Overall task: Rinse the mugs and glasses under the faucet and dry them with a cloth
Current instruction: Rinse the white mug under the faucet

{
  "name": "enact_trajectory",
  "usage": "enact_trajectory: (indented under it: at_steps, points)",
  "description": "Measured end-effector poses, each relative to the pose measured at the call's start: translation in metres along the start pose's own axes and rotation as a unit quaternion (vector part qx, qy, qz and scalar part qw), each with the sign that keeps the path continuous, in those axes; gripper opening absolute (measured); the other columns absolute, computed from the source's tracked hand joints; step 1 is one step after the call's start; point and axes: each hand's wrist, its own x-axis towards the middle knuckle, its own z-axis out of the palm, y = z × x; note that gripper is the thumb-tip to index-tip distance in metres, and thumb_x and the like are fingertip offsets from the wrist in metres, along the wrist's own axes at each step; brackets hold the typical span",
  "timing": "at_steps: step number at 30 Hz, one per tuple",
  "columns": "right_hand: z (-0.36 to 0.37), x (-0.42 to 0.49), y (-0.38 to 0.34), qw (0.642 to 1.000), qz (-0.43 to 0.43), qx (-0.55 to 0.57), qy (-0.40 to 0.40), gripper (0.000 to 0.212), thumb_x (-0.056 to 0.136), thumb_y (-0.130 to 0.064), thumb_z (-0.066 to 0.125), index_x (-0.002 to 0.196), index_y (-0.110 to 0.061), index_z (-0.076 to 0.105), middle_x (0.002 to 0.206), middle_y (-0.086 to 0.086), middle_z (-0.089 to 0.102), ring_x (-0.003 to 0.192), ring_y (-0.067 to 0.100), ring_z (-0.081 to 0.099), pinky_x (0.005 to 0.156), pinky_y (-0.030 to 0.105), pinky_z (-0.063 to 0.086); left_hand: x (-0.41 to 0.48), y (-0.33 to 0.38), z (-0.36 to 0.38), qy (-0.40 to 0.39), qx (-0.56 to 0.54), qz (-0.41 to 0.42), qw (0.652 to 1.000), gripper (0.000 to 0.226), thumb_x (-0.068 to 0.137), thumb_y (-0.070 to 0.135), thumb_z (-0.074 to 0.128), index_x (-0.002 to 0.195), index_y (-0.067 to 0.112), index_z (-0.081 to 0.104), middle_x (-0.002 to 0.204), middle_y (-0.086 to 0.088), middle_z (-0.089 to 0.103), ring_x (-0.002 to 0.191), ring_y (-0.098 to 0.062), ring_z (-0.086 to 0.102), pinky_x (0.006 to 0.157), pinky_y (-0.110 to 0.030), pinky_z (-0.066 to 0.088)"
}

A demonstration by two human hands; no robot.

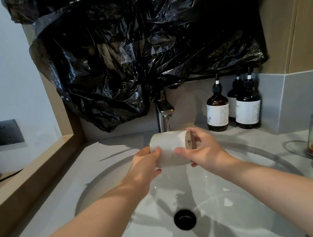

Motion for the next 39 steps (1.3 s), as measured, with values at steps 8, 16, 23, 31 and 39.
enact_trajectory:
  at_steps: [8, 16, 23, 31, 39]
  points:
    - [-0.003, -0.009, 0.001, 0.987, -0.088, -0.135, -0.005, 0.091, 0.053, -0.053, 0.08, 0.133, -0.035, 0.04, 0.124, -0.011, 0.054, 0.115, 0.009, 0.053, 0.099, 0.036, 0.045, 0.003, -0.001, -0.002, 0.027, -0.005, -0.001, 1.0, 0.023, 0.095, 0.025, 0.056, 0.112, 0.011, 0.058, 0.115, -0.009, 0.063, 0.109, -0.023, 0.058, 0.097, -0.041, 0.046]
    - [0.001, -0.004, -0.003, 0.988, -0.047, -0.146, 0.036, 0.088, 0.054, -0.056, 0.078, 0.131, -0.025, 0.048, 0.117, -0.01, 0.059, 0.109, 0.01, 0.056, 0.095, 0.029, 0.046, -0.001, 0.005, -0.003, 0.008, -0.053, -0.027, 0.998, 0.01, 0.097, 0.017, 0.054, 0.104, 0.011, 0.057, 0.1, -0.01, 0.064, 0.092, -0.024, 0.063, 0.084, -0.04, 0.054]
    - [-0.003, -0.003, -0.01, 0.988, 0.114, 0.071, 0.079, 0.044, 0.074, -0.037, 0.077, 0.105, -0.012, 0.057, 0.08, 0.001, 0.059, 0.063, 0.022, 0.057, 0.064, 0.034, 0.052, -0.007, 0.005, -0.002, -0.038, 0.063, 0.022, 0.997, 0.017, 0.096, 0.019, 0.054, 0.109, 0.017, 0.064, 0.106, -0.004, 0.068, 0.095, -0.016, 0.063, 0.083, -0.03, 0.051]
    - [-0.013, -0.01, -0.011, 0.916, 0.253, 0.308, 0.048, 0.035, 0.083, -0.043, 0.066, 0.093, -0.01, 0.056, 0.087, 0.012, 0.056, 0.064, 0.025, 0.062, 0.076, 0.042, 0.056, -0.01, 0.006, 0.001, -0.041, 0.095, 0.034, 0.994, 0.031, 0.095, 0.022, 0.057, 0.126, 0.022, 0.054, 0.107, 0.008, 0.061, 0.106, -0.011, 0.054, 0.095, -0.033, 0.043]
    - [-0.011, -0.011, -0.01, 0.938, 0.253, 0.236, -0.02, 0.046, 0.082, -0.051, 0.063, 0.099, -0.008, 0.056, 0.083, 0.017, 0.055, 0.054, 0.026, 0.054, 0.051, 0.03, 0.053, -0.006, 0.002, 0.006, -0.053, 0.08, 0.08, 0.992, 0.041, 0.09, 0.038, 0.061, 0.128, 0.027, 0.048, 0.126, 0.006, 0.058, 0.114, -0.014, 0.054, 0.097, -0.033, 0.043]
